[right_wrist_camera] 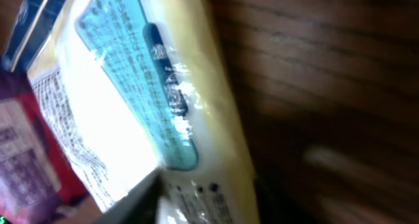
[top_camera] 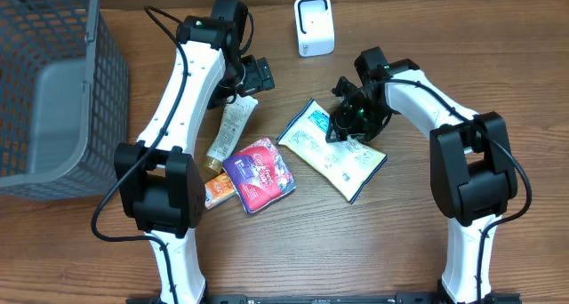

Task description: Scan the item barcode

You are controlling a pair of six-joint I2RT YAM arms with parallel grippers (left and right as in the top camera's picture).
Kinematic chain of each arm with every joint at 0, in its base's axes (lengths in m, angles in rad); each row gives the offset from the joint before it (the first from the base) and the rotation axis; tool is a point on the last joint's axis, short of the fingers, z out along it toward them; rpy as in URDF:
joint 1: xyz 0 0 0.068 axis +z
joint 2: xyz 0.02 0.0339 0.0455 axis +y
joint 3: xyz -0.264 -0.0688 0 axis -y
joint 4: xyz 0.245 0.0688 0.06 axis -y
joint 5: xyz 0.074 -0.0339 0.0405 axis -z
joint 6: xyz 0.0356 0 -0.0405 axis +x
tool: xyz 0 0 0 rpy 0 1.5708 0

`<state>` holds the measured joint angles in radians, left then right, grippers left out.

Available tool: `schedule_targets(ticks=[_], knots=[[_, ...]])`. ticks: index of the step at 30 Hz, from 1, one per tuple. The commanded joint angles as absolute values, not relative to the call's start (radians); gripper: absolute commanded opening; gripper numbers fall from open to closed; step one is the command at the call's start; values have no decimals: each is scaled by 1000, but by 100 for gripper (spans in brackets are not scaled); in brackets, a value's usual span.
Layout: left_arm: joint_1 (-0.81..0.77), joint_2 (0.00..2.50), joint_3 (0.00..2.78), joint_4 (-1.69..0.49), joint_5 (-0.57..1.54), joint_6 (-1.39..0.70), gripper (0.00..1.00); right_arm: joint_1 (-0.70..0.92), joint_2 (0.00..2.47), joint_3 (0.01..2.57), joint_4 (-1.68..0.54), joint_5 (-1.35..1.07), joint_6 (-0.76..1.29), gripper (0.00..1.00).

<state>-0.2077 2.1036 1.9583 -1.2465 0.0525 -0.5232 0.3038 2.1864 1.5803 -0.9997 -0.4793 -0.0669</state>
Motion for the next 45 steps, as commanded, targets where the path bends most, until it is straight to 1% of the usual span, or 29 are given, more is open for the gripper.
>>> schedule_targets(ticks=[1, 3, 4, 8, 12, 15, 18, 21, 26, 29, 33, 39, 45], knots=[[-211, 2106, 1953, -1253, 60, -516, 100, 315, 2173, 1563, -992, -472, 0, 21], [-211, 2106, 1953, -1253, 60, -516, 100, 314, 2173, 1565, -989, -472, 47, 7], [-211, 2106, 1953, -1253, 60, -516, 100, 311, 2173, 1569, -989, -472, 75, 4], [-211, 2106, 1953, -1253, 59, -516, 100, 285, 2173, 1619, -1038, -471, 109, 4], [-211, 2106, 1953, -1253, 59, -515, 100, 252, 2173, 1735, -1171, -388, 110, 4], [-211, 2106, 1953, -1252, 59, -516, 100, 245, 2173, 1845, -1295, -242, 148, 4], [-211, 2106, 1953, -1248, 59, -516, 100, 252, 2173, 1965, -1431, -10, 247, 4], [-211, 2106, 1953, -1248, 59, -516, 100, 269, 2173, 2054, -1536, 152, 331, 4], [-211, 2106, 1953, -1247, 59, -516, 100, 311, 2173, 2122, -1650, 298, 475, 4], [-211, 2106, 1953, -1241, 60, -516, 100, 345, 2173, 2118, -1650, 298, 520, 4], [-211, 2106, 1953, -1240, 60, -516, 100, 403, 2173, 2083, -1598, 299, 530, 4], [-211, 2106, 1953, -1247, 60, -516, 100, 501, 2175, 2012, -1530, 295, 653, 4], [-211, 2106, 1953, -1251, 59, -515, 100, 574, 2175, 2009, -1528, 354, 656, 4]])
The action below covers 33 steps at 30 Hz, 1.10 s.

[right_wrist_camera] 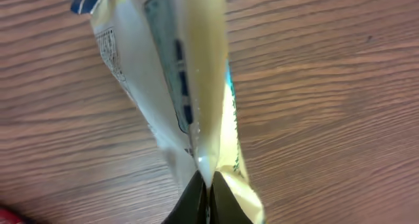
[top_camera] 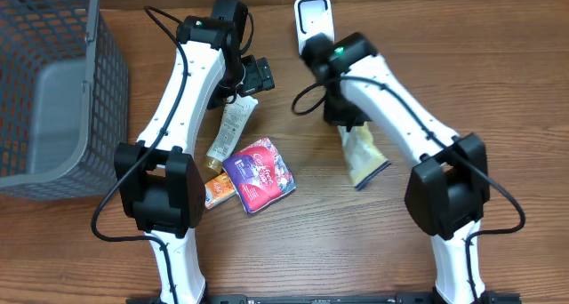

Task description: Scan the item barcode

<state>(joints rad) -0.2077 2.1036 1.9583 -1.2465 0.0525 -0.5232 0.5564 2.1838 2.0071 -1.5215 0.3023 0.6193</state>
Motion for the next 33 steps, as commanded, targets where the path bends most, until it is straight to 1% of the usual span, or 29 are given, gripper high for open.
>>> schedule_targets(ticks=[1, 9, 13, 16, 18, 24, 31, 32, 33], knots=[[-211, 2106, 1953, -1251, 59, -515, 100, 580, 2175, 2009, -1535, 350, 661, 4], [-212, 2106, 1953, -1249, 60, -516, 100, 661, 2175, 2009, -1577, 348, 715, 4], [-212, 2106, 1953, -1249, 59, -516, 100, 688, 2175, 2009, -1578, 410, 715, 4], [-212, 2106, 1953, -1251, 59, -516, 100, 681, 2175, 2010, -1617, 506, 715, 4], [-212, 2106, 1953, -1253, 60, -516, 100, 661, 2175, 2011, -1688, 580, 754, 4], [-212, 2106, 1953, -1254, 59, -515, 100, 546, 2173, 2011, -1695, 610, 725, 4], [-212, 2106, 1953, -1247, 60, -516, 100, 374, 2173, 2011, -1695, 596, 619, 4], [-212, 2106, 1953, -1245, 60, -516, 100, 352, 2173, 2010, -1692, 555, 619, 6], [-212, 2106, 1953, -1243, 60, -516, 100, 340, 2173, 2010, -1688, 527, 619, 15]])
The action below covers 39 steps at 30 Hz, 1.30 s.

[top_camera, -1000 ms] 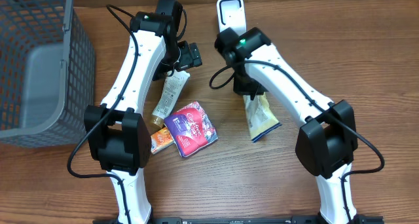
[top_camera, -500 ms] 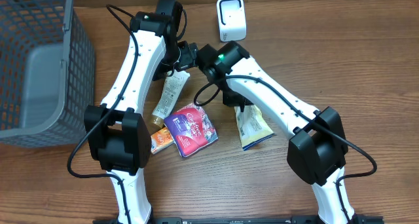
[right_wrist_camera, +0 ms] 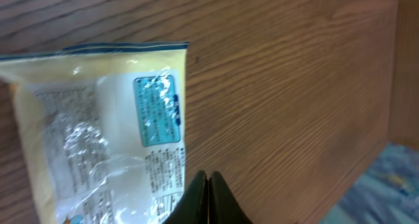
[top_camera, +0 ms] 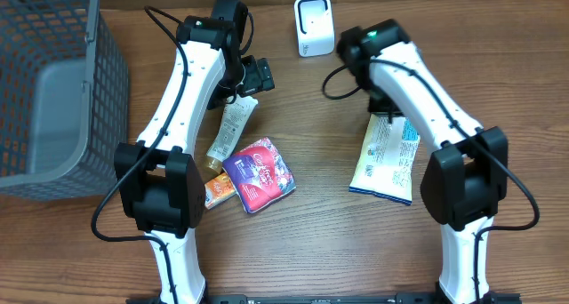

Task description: Scan the item barcode

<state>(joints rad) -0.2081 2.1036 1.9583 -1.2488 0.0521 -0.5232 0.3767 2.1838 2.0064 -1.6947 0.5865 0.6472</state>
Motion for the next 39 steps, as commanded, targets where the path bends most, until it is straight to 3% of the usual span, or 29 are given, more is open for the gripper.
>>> schedule_targets(ticks=[1, 2, 4, 5, 6, 7, 18, 23, 28, 29, 34, 35, 38, 39], knots=[[-212, 2106, 1953, -1242, 60, -516, 100, 324, 2173, 2010, -1679, 485, 616, 22], [-212, 2106, 1953, -1242, 60, -516, 100, 312, 2173, 2010, -1668, 442, 598, 29], [-212, 2106, 1953, -1245, 60, -516, 100, 271, 2173, 2004, -1614, 221, 436, 59], [-212, 2106, 1953, -1246, 60, -516, 100, 261, 2173, 2000, -1599, 150, 381, 69], [-212, 2106, 1953, -1249, 61, -516, 100, 246, 2173, 1991, -1574, 39, 309, 90], [-212, 2106, 1953, -1253, 76, -516, 100, 231, 2173, 1974, -1546, -49, 273, 98], [-260, 2106, 1953, -1248, 115, -490, 100, 95, 2173, 1763, -1525, -37, 257, 100], [-265, 2106, 1953, -1238, 115, -490, 100, -41, 2173, 1630, -1401, -403, 48, 100], [-265, 2106, 1953, -1238, 116, -490, 100, -48, 2173, 1496, -1257, -529, 26, 99], [-265, 2106, 1953, -1238, 116, -490, 100, -46, 2173, 1470, -1219, -567, 30, 96], [-265, 2106, 1953, -1238, 116, -491, 100, -45, 2173, 1334, -966, -638, 204, 63], [-265, 2106, 1953, -1240, 116, -491, 100, -45, 2173, 1312, -924, -638, 239, 54], [-265, 2106, 1953, -1245, 116, -490, 100, -45, 2173, 1269, -844, -636, 292, 4], [-265, 2106, 1953, -1245, 116, -490, 100, -45, 2173, 1269, -837, -630, 295, 4]])
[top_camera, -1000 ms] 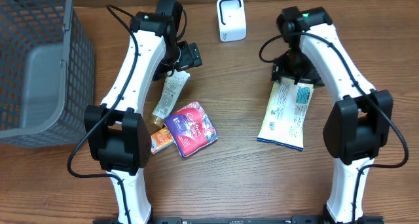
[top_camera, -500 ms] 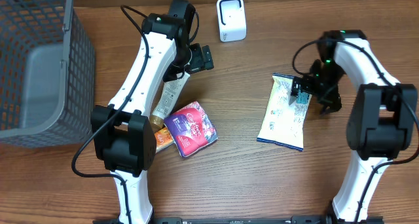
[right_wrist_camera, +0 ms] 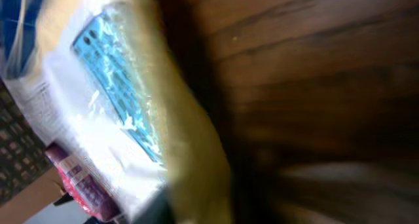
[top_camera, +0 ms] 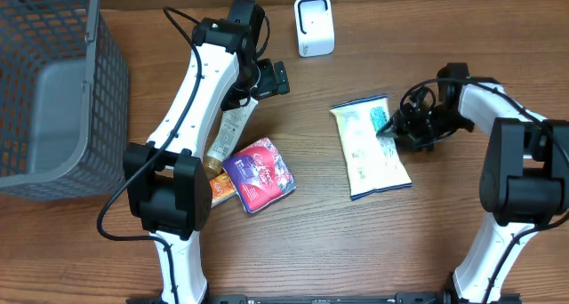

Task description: Scan the item barcode

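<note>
A yellow-and-white pouch (top_camera: 366,151) with a blue label (right_wrist_camera: 116,80) lies flat on the table, right of centre. My right gripper (top_camera: 396,126) is at its upper right edge, low over the wood, and looks shut on that edge. In the right wrist view the pouch (right_wrist_camera: 124,119) fills the left side, blurred, and covers the jaws. The white scanner (top_camera: 314,26) stands at the back centre. My left gripper (top_camera: 269,78) hangs above the top end of a cream tube (top_camera: 233,131). The overhead view does not show how its jaws stand.
A grey mesh basket (top_camera: 49,91) fills the back left. A purple packet (top_camera: 259,173) and a small orange item (top_camera: 219,190) lie left of centre, beside the tube. Bare wood lies between the scanner and the pouch.
The right gripper moved right and forward, from near the scanner to the pouch's right edge. The pouch turned and now lies a little further left. The left arm shifted slightly right.
First the pouch lay at centre with my right gripper at its edge. Then it hung lifted, edge-on, in front of the scanner. Then it hung lower and to the right, its printed face showing. Now it lies flat right of centre.
</note>
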You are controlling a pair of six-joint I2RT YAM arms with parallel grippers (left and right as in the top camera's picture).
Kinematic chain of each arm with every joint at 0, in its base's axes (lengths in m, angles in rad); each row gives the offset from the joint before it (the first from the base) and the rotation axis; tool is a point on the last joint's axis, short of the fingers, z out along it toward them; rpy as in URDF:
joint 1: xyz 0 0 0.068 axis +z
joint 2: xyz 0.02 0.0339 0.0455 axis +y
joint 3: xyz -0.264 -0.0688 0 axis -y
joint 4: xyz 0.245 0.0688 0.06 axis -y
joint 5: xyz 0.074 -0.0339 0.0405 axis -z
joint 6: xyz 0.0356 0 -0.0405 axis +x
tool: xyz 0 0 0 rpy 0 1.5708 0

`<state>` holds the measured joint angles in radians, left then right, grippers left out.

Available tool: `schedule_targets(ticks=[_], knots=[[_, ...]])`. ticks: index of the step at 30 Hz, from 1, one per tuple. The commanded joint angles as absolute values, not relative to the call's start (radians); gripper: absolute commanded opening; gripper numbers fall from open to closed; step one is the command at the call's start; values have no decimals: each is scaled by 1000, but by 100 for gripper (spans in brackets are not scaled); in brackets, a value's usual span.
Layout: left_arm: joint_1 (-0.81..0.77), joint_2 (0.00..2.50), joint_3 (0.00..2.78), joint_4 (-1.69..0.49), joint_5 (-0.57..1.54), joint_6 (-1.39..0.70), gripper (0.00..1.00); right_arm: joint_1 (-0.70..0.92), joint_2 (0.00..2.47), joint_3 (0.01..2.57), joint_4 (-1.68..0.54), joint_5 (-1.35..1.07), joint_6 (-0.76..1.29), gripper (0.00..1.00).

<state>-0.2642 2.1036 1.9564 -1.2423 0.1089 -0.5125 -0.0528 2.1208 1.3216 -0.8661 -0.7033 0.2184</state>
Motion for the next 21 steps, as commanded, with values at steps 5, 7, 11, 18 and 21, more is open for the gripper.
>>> schedule_targets(ticks=[5, 7, 11, 18, 21], knots=[[-265, 2106, 1953, -1245, 116, -490, 100, -50, 2159, 1351, -896, -578, 297, 4], [-265, 2106, 1953, -1245, 116, -490, 100, -50, 2137, 1416, -973, -488, 297, 4], [-265, 2106, 1953, -1242, 116, -490, 100, -32, 2028, 1625, -1221, -72, 410, 4], [-265, 2106, 1953, -1229, 116, -491, 100, 111, 1881, 1710, -1435, 468, 707, 4], [-265, 2106, 1953, -1225, 116, -490, 100, 196, 1889, 1695, -1522, 607, 810, 4]])
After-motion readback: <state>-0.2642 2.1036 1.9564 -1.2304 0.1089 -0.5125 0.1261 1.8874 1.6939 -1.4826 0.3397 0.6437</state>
